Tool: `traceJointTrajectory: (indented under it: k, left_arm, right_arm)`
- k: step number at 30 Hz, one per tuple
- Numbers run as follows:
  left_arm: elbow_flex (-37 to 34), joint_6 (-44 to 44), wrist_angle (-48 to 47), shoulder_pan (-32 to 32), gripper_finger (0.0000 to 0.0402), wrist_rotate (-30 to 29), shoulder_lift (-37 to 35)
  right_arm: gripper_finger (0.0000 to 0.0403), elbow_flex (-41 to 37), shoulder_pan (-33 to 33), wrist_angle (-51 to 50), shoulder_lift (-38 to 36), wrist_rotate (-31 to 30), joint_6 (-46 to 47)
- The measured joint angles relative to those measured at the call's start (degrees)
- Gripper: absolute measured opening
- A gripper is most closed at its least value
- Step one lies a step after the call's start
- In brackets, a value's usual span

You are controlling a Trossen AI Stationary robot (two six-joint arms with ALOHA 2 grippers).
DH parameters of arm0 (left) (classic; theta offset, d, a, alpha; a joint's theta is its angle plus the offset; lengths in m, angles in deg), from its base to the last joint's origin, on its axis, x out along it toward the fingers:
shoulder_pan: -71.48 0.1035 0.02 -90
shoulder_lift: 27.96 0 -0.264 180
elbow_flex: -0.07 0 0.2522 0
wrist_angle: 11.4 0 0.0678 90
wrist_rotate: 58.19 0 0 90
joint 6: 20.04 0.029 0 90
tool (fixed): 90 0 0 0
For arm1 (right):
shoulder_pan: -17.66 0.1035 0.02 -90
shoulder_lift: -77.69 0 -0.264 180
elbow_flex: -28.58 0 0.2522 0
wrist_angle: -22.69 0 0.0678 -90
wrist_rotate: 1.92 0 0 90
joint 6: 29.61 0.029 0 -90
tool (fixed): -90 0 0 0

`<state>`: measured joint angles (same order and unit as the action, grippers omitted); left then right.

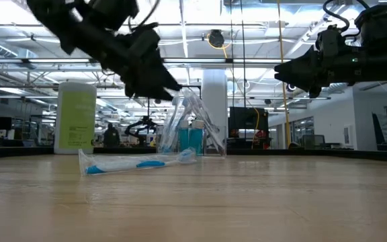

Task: Pick & Place toothbrushing station
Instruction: Put the blue toothbrush into the transparent organizer

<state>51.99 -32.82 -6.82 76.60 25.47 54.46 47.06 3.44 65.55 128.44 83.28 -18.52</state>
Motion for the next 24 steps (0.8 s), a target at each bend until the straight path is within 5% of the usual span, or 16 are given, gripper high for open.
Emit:
traceJointTrajectory:
  k: [4, 7, 24]
  left_arm:
    - [7.21, -6.45, -18.29, -9.02, 0.0268, -8.19, 4.69]
    - [11.43, -11.67, -23.29, -13.08, 0.0268, -8.7, 9.08]
    - [19.6, -21.25, -26.99, -13.86, 0.0269, -7.75, 27.12]
  right_arm:
    - [0.0141, 0.0, 0.0, 0.0, 0.01, 0.0, 0.0]
    - [0.0141, -0.01, 0.0, 0.04, -0.01, 0.01, 0.07]
    - [0.0141, 0.0, 0.02, 0.01, -0.01, 0.07, 1.29]
